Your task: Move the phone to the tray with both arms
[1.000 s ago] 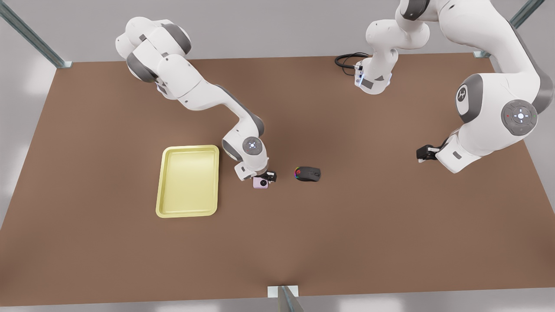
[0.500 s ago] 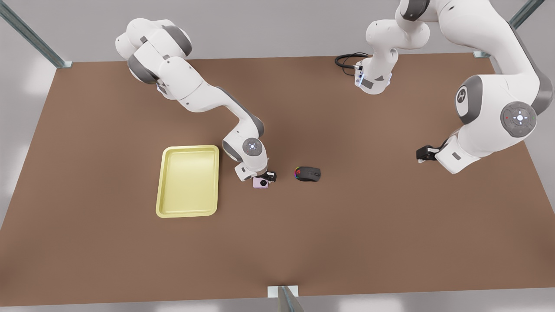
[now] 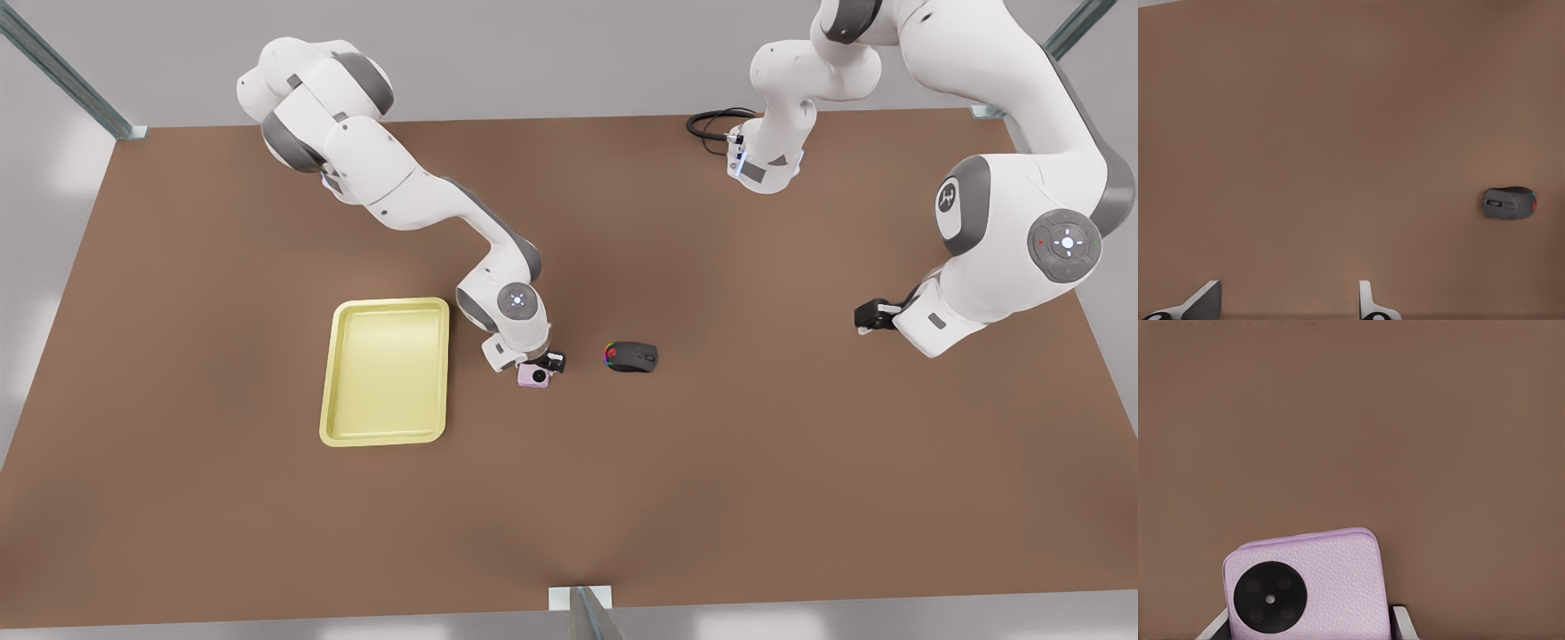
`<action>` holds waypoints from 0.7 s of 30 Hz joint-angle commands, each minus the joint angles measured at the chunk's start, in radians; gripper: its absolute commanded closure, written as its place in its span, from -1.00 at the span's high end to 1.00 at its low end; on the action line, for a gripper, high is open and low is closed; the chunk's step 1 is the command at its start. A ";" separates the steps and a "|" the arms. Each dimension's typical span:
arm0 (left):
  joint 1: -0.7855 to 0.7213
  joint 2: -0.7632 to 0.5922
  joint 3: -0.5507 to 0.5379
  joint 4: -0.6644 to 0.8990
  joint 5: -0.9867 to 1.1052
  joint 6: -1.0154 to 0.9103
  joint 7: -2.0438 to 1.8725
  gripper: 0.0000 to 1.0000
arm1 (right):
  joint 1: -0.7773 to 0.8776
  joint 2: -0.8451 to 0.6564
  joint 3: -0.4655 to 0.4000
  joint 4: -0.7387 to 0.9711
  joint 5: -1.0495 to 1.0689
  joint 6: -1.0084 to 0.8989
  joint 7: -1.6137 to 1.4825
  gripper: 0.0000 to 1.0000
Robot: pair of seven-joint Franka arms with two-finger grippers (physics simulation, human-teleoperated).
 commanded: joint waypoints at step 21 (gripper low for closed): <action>0.000 -0.001 0.006 0.000 -0.011 0.001 0.006 1.00 | -0.012 0.000 0.000 0.008 0.003 0.000 -0.021 0.74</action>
